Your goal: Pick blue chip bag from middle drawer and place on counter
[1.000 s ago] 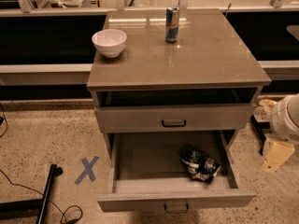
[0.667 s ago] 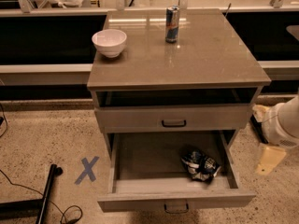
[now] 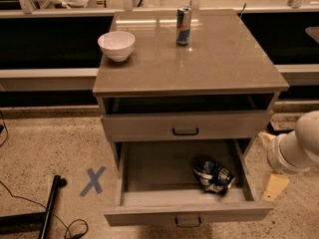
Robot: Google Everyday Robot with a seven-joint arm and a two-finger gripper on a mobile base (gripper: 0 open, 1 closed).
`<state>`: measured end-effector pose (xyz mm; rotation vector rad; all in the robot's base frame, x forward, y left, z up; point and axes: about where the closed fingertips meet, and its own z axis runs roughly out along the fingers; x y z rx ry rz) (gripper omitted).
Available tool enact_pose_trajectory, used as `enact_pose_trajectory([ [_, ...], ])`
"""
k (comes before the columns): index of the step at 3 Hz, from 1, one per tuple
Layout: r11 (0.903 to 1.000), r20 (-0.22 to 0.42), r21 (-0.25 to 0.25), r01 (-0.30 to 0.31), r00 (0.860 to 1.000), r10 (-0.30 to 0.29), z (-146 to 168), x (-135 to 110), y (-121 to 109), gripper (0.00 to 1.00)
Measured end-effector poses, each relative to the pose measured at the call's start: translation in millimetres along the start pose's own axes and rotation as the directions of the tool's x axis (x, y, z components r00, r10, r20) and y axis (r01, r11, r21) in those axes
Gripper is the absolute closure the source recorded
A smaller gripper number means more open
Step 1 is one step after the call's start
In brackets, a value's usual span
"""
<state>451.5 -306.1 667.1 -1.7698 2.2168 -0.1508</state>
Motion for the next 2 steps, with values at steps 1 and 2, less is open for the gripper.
enact_pose_trajectory([
  [1, 0.9998, -0.042, 0.018, 0.003, 0.999, -0.002, 37, 13, -4, 0.0],
  [2, 0.9987, -0.024, 0.052, 0.001, 1.0, 0.001, 80, 24, -17, 0.0],
])
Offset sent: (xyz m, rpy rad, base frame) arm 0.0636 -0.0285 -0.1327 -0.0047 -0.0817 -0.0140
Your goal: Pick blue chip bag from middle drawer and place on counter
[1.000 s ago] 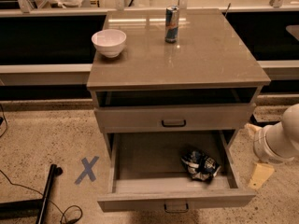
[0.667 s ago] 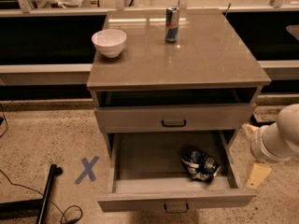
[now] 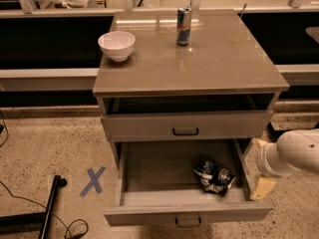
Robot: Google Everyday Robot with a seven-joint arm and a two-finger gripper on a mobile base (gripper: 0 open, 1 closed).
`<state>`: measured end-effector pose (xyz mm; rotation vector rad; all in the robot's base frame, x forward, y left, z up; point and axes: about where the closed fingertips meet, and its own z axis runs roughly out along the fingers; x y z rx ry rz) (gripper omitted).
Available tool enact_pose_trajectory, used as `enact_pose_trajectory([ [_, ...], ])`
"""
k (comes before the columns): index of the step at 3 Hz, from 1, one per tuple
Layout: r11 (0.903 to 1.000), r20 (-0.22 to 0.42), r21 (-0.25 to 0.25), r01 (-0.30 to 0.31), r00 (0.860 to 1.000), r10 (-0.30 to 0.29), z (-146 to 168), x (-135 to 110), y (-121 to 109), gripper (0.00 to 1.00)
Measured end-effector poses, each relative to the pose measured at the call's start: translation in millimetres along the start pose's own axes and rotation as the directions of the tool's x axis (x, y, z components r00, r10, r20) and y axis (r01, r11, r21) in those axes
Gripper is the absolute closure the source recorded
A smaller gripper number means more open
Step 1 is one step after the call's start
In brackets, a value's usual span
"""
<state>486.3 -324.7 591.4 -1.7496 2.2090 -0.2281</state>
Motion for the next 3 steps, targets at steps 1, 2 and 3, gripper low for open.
enact_pose_trajectory([
  [1, 0.9997, 0.102, -0.015, -0.021, 0.995, 0.022, 42, -7, -2, 0.0],
  [2, 0.9932, 0.262, -0.096, -0.067, 0.961, 0.09, 80, -30, 5, 0.0],
  [3, 0.9819, 0.354, -0.164, -0.095, 0.923, 0.149, 119, -50, 16, 0.0],
])
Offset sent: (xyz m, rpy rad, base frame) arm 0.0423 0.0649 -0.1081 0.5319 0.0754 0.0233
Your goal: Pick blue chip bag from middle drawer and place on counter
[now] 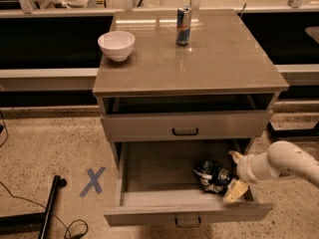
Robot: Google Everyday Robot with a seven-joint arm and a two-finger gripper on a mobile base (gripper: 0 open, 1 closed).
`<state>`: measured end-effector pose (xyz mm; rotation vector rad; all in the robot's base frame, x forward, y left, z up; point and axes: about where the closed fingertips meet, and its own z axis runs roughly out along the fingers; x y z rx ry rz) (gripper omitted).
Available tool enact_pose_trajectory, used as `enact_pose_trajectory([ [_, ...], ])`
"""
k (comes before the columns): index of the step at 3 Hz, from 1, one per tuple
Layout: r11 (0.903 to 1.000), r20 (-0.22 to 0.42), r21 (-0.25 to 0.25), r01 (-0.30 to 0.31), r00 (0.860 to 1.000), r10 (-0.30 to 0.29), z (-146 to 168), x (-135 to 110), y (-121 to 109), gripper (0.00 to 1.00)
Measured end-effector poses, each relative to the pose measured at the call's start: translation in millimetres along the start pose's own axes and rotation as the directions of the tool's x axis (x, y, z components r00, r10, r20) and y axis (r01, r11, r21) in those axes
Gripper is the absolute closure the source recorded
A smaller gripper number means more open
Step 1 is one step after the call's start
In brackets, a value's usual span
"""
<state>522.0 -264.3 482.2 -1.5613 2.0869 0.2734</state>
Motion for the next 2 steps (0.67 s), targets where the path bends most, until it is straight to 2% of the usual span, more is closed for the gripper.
enact_pose_trajectory([
  [2, 0.9994, -0.019, -0.008, -0.034, 0.999, 0.033, 46, 19, -2, 0.0],
])
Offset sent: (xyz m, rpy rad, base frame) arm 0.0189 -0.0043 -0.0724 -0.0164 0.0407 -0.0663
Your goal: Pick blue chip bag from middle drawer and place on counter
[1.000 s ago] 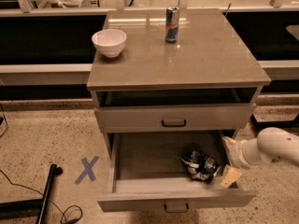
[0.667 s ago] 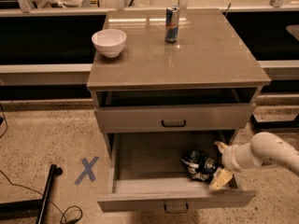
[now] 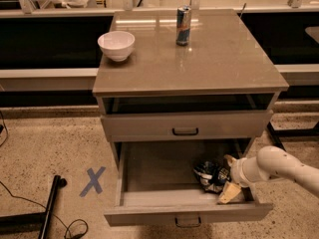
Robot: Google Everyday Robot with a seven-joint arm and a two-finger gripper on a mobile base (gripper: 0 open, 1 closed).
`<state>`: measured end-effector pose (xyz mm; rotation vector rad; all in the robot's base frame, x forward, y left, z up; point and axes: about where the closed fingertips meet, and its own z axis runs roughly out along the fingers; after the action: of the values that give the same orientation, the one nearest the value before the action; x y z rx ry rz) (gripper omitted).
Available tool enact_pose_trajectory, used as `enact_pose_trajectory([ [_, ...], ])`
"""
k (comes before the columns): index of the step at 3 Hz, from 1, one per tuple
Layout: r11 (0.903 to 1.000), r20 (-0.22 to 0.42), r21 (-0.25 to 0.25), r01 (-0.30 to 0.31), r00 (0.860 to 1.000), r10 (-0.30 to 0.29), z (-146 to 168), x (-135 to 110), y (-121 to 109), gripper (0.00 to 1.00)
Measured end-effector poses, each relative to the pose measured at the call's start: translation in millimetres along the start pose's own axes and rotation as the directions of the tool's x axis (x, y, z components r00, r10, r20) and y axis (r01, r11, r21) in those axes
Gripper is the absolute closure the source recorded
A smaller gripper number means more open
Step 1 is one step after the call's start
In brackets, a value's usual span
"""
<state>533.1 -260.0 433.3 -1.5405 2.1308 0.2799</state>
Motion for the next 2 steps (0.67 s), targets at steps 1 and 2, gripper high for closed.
enact_pose_trajectory([
  [1, 0.9996, -0.003, -0.002, -0.028, 1.0, 0.028, 9.6, 9.2, -3.3, 0.13],
  [2, 0.9989, -0.013, -0.012, -0.045, 0.999, 0.045, 17.6, 15.0, -4.4, 0.36],
])
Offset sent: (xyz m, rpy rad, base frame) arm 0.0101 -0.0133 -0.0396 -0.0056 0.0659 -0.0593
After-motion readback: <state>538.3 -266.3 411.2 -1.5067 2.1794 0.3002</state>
